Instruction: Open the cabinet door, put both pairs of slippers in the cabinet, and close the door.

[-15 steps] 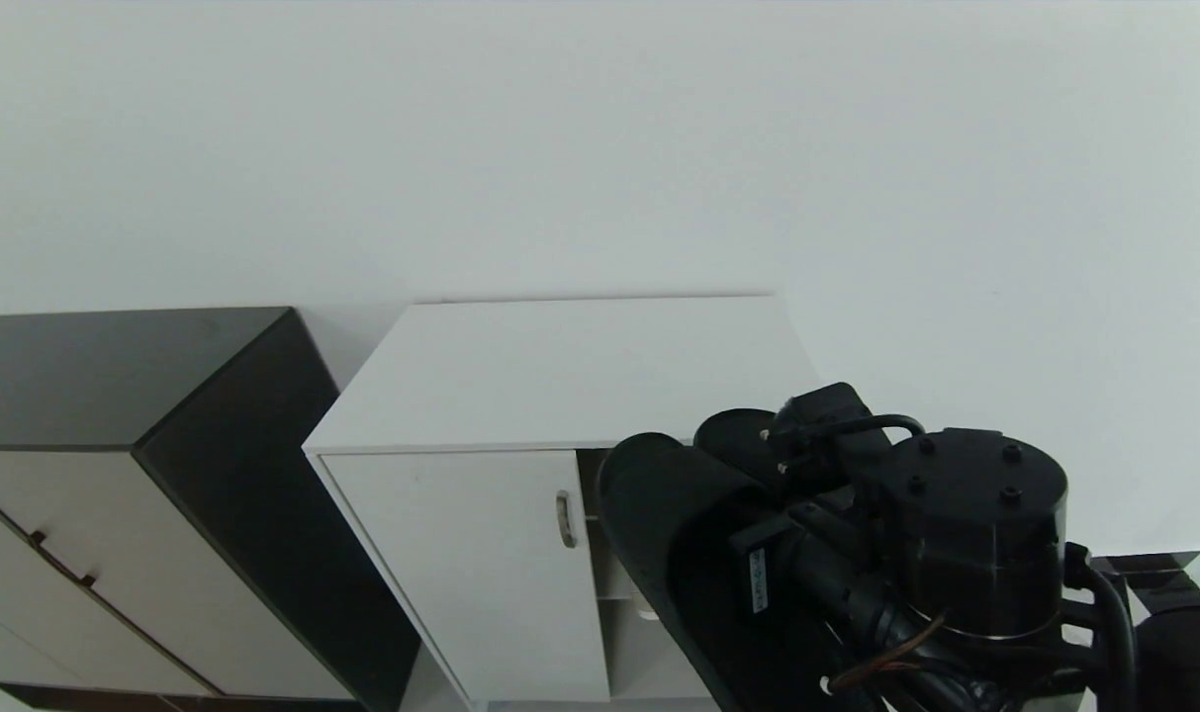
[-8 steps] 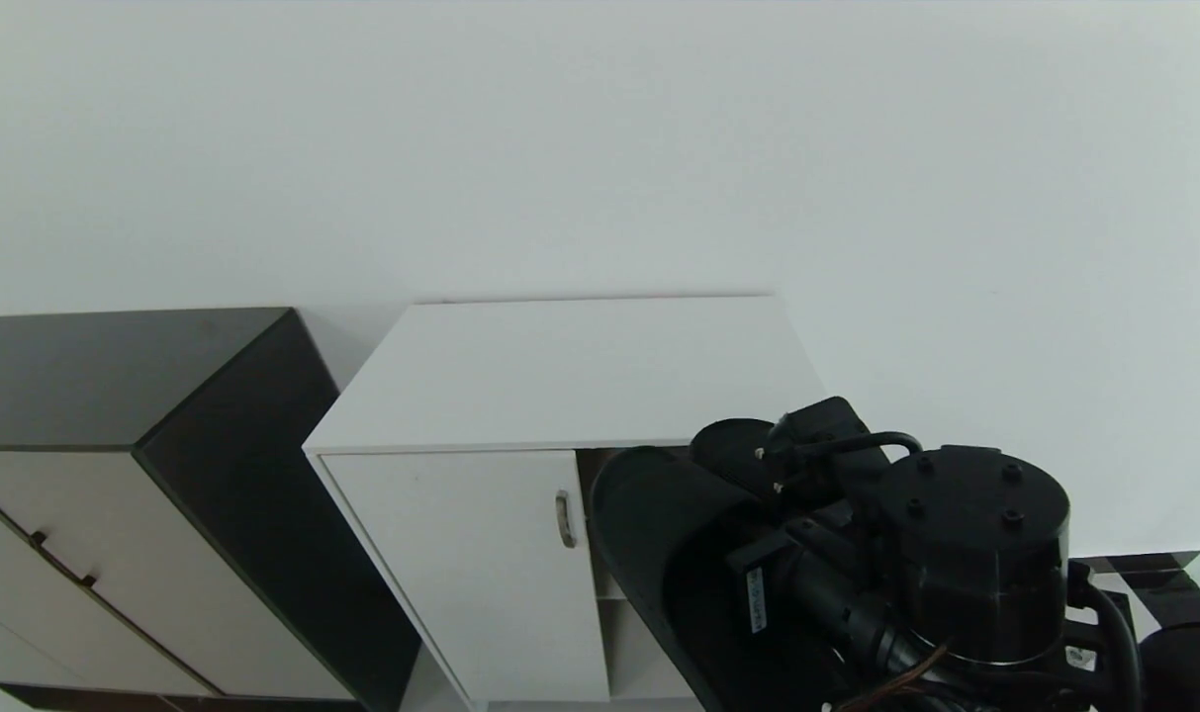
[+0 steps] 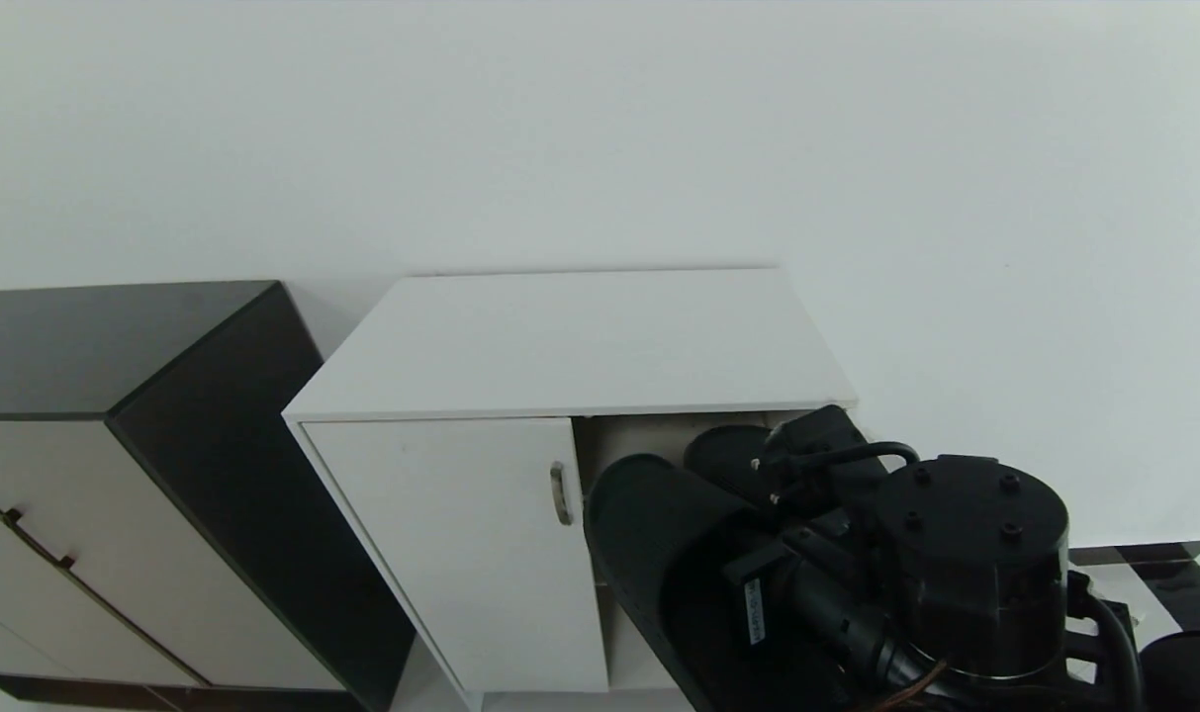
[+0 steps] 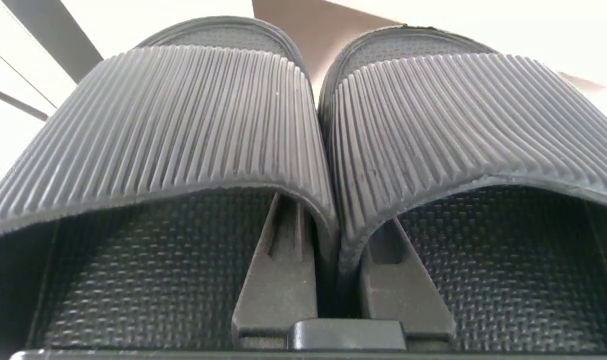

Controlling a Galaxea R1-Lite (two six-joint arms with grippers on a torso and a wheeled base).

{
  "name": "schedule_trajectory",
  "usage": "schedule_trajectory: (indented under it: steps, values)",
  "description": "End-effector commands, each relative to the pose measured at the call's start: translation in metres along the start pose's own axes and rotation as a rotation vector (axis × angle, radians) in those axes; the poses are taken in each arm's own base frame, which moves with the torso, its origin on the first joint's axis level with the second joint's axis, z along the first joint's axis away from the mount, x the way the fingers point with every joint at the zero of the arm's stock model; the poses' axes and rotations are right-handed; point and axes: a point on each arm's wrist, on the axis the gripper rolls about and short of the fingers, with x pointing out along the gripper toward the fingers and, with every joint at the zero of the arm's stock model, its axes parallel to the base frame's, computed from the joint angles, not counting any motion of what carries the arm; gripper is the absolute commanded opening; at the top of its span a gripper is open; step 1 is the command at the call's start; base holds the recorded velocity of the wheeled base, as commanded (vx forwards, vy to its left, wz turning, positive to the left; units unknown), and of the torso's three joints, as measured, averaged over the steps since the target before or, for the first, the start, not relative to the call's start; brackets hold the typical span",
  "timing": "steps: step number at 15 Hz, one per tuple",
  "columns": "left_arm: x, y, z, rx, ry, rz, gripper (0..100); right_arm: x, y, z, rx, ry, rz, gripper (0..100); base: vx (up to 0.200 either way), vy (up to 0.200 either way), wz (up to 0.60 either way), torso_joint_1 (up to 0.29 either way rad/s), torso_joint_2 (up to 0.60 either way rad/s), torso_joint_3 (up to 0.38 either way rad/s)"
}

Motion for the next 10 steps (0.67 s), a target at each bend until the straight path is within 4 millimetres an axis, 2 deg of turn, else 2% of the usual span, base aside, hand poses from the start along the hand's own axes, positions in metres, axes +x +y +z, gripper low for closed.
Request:
schedule_trajectory:
  steps: [1,10]
  values:
    - [0.0001,0.0000,0.0000,0.000,0.001,0.000,0,-0.0005,0.0010,-0.0021,-0.005,0.006,0.004,0,0.000,0.000,0.00,-0.227,0.55,0.310]
    - [0.0001,0.0000,0.0000,0.000,0.001,0.000,0,-0.0007,0.0026,-0.0047,-0.011,0.014,0.007,0,0.000,0.000,0.00,-0.210,0.53,0.319]
